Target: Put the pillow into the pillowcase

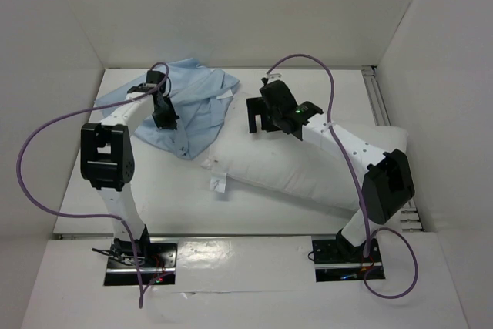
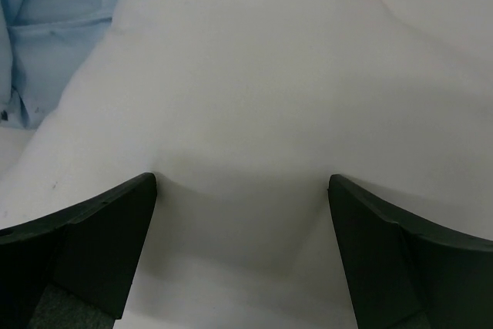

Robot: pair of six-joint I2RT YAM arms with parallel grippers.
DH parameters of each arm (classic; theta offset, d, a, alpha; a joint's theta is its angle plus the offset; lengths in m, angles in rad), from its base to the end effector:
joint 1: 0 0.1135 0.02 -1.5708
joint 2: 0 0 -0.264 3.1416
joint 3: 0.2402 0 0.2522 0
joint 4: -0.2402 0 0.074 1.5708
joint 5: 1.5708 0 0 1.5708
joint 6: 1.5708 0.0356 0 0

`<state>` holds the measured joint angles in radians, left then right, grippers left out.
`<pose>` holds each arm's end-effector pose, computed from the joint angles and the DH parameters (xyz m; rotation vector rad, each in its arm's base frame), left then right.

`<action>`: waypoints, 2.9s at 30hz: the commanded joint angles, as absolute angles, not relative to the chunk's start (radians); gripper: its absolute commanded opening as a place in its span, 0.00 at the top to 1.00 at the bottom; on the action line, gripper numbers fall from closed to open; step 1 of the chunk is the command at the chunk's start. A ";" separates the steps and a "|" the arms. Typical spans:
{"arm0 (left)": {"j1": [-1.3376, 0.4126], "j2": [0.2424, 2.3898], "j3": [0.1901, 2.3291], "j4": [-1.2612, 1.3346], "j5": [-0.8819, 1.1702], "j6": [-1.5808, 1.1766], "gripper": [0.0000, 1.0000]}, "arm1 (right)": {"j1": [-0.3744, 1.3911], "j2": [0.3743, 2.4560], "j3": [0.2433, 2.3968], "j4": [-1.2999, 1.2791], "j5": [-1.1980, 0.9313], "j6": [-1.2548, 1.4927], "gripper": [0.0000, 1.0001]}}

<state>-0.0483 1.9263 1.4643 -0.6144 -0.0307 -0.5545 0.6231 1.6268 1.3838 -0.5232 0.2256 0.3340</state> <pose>0.4095 -0.0187 0.2091 -0.6750 2.5689 -0.1601 0.3013 0.2067 0.3010 -0.2236 2.3124 0.2213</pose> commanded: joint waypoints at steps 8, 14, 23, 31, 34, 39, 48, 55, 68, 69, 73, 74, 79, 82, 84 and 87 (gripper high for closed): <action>0.005 1.681 1.656 -0.692 -0.083 -0.549 1.00 | 0.662 1.550 1.216 -0.689 0.138 0.333 0.13; 0.005 1.631 1.666 -0.752 -0.072 -0.518 1.00 | 0.753 1.528 1.437 -0.701 0.238 0.322 0.14; 0.103 1.631 1.868 -0.814 -0.078 -0.518 1.00 | 0.753 1.851 1.848 -0.604 0.235 0.166 0.06; 0.141 1.640 2.138 -0.868 -0.068 -0.540 1.00 | 0.753 2.146 2.127 -0.581 0.223 0.016 0.01; 0.141 1.631 2.163 -0.868 -0.040 -0.531 1.00 | 0.762 2.216 2.197 -0.592 0.152 -0.008 0.01; 0.141 1.621 2.163 -0.868 -0.031 -0.522 1.00 | 0.818 2.218 2.116 -0.513 0.074 -0.041 0.01; 0.141 1.603 2.163 -0.868 -0.051 -0.502 1.00 | 0.980 1.892 1.600 -0.264 0.312 0.167 0.08; 0.141 1.575 2.129 -0.859 -0.032 -0.502 1.00 | 1.098 1.945 1.572 -0.063 0.435 0.221 0.14; 0.141 1.545 2.108 -0.859 -0.041 -0.492 1.00 | 1.150 2.327 1.919 0.107 0.561 0.176 0.07; 0.141 1.545 2.108 -0.859 -0.041 -0.483 1.00 | 1.150 2.353 1.919 0.120 0.571 0.176 0.08; 0.141 1.536 2.086 -0.859 -0.041 -0.483 1.00 | 1.150 2.397 1.962 0.181 0.624 0.167 0.17; 0.141 1.536 2.086 -0.859 -0.041 -0.483 1.00 | 1.150 2.414 1.988 0.172 0.661 0.167 0.19; 0.141 1.516 2.077 -0.859 -0.051 -0.483 1.00 | 1.131 2.482 2.088 0.147 0.746 0.189 0.50; 0.141 1.516 2.077 -0.859 -0.051 -0.483 1.00 | 1.103 2.482 2.098 0.161 0.713 0.228 0.77; 0.141 1.506 2.077 -0.859 -0.061 -0.483 1.00 | 1.092 2.482 2.098 0.141 0.713 0.238 0.90; 0.141 1.506 2.066 -0.859 -0.070 -0.474 1.00 | 1.092 2.399 1.981 0.155 0.722 0.249 1.00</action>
